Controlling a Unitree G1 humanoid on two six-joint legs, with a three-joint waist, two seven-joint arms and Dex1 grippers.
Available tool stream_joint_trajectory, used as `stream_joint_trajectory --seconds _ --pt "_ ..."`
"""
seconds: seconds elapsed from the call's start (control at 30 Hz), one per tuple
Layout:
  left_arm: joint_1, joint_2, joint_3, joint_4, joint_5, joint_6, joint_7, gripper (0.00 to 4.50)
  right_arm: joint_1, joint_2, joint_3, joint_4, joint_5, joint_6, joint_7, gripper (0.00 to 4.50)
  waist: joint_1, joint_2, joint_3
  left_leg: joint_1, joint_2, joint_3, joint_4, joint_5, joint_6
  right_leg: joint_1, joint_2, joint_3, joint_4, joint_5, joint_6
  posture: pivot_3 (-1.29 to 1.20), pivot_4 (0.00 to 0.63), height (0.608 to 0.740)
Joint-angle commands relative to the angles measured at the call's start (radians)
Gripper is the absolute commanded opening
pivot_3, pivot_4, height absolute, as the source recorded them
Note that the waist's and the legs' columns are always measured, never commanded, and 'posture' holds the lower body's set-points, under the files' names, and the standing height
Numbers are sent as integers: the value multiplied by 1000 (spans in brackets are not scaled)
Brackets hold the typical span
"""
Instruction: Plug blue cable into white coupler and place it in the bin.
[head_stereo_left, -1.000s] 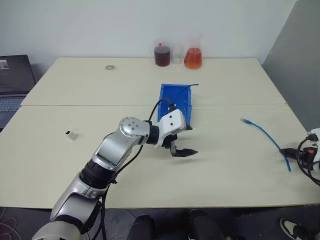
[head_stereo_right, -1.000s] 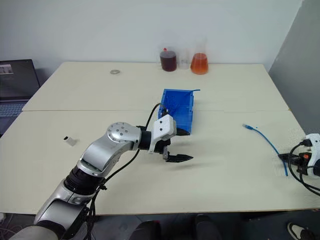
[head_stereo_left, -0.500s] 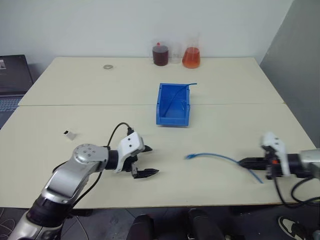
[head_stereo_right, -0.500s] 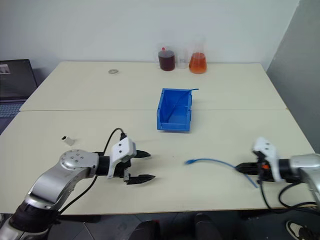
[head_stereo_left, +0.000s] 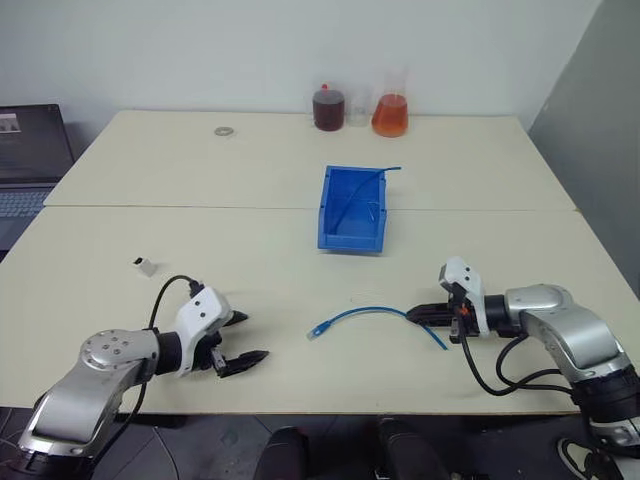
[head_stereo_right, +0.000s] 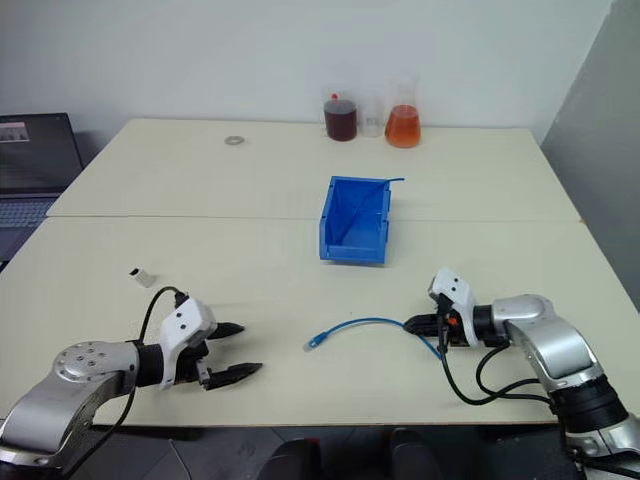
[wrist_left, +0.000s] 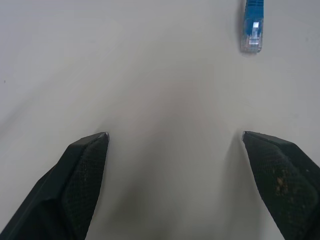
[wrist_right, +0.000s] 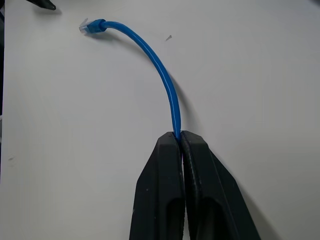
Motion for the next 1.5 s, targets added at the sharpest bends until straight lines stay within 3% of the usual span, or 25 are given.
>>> stream_joint_trajectory --seconds 0.03,0.43,0.53,0.7,1.03,1.27,1.5 --pt "7 8 31 24 -5 -19 5 4500 -28 25 -2 -18 19 18 -18 75 -1 0 0 0 0 0 0 0 0 0 0 0 0 0 0 0 150 740" --pt "-50 -10 -16 3 -13 5 17 4500 -19 78 35 -51 5 29 -53 75 -1 0 0 0 0 0 0 0 0 0 0 0 0 0 0 0 150 740" --pt "-58 -13 -25 -8 -15 15 21 4500 -22 88 35 -51 5 23 -63 625 -1 0 0 0 0 0 0 0 0 0 0 0 0 0 0 0 150 740" --pt "-59 -13 -31 -5 -12 10 17 4500 -23 87 33 -53 11 21 -54 1938 -1 0 0 0 0 0 0 0 0 0 0 0 0 0 0 0 150 740" --pt "-47 -11 -43 24 4 -37 0 4500 -11 39 -95 -147 110 20 -38 4448 0 0 0 0 0 0 0 0 0 0 0 0 0 0 0 0 150 740" --pt "-88 -63 -104 33 20 -38 32 4500 100 -117 -59 -341 66 -115 55 4483 3 0 0 -1 -1 0 0 0 0 0 0 0 0 0 0 0 150 740" --pt "-126 -106 -198 14 55 -12 54 4500 141 -133 -27 -391 40 -156 39 4483 3 0 -1 0 -1 0 1 0 0 1 0 0 0 0 0 0 150 740"
